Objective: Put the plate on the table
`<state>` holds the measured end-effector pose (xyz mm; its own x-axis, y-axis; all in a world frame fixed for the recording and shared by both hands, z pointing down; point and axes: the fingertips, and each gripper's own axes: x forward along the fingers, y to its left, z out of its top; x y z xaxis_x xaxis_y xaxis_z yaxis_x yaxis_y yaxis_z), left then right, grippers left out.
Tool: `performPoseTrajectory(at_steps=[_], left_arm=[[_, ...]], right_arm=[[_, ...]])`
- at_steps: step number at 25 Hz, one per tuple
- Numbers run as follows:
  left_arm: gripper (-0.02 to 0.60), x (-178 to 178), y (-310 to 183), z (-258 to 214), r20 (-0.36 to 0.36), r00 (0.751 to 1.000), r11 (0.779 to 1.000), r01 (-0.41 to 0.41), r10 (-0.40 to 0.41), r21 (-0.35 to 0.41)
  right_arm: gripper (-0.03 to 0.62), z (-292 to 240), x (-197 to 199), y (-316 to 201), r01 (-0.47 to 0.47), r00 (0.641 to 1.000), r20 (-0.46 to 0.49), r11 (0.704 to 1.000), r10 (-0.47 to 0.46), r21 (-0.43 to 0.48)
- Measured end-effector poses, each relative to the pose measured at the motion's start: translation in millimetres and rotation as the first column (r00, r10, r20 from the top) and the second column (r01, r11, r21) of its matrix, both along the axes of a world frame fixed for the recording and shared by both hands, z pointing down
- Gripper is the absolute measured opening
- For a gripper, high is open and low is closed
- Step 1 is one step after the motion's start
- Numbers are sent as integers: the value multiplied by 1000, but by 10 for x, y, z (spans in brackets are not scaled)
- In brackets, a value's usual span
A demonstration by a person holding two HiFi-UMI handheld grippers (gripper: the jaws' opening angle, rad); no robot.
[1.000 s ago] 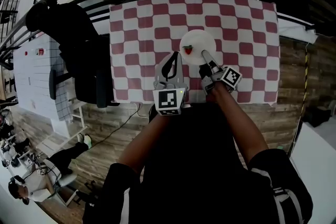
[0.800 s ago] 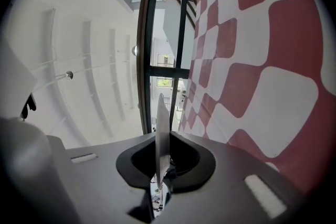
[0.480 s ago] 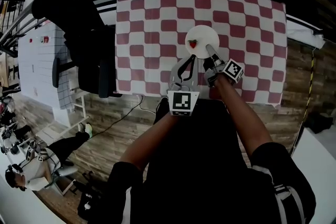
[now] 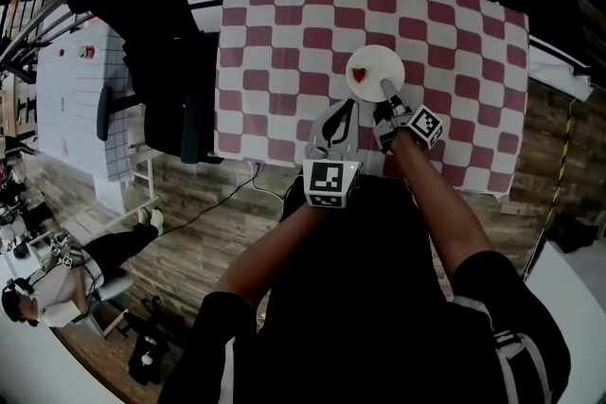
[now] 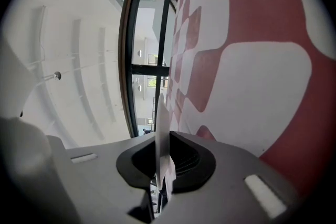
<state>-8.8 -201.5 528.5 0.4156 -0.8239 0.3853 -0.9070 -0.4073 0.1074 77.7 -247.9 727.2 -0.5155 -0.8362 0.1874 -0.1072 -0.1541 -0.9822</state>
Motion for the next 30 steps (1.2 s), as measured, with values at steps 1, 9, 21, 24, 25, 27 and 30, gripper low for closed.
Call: performPoseTrajectory(at_steps=[1,9,21,24,25,27,30], left_arm=[[9,-14,-4,-5,-7,1000,1000,5,-5,-6],[9,-43,-21,2,3,1000,1000,-4,4,-14],[9,61,-121,63,23,999,999,-44,44,-21],[9,84,-130,111,24,998,998,-53,54,-39],[9,94,-138,120,22,998,998,-56,57,-41],[9,107,-148,130,22,998,997,-63,64,-42],[9,113,-164,100,24,997,997,-68,69,-38]], right_arm=[[17,37,1,-1,-5,1000,5,1000,5,-9],[17,130,-6,-8,-52,997,-64,998,50,-42],[17,236,25,-26,-122,987,-123,984,105,-134],[18,250,35,-29,-120,988,-118,982,103,-148],[21,255,44,-25,-120,988,-116,981,103,-154],[43,263,63,0,-120,988,-115,978,101,-173],[89,270,84,59,-115,987,-137,970,87,-213]])
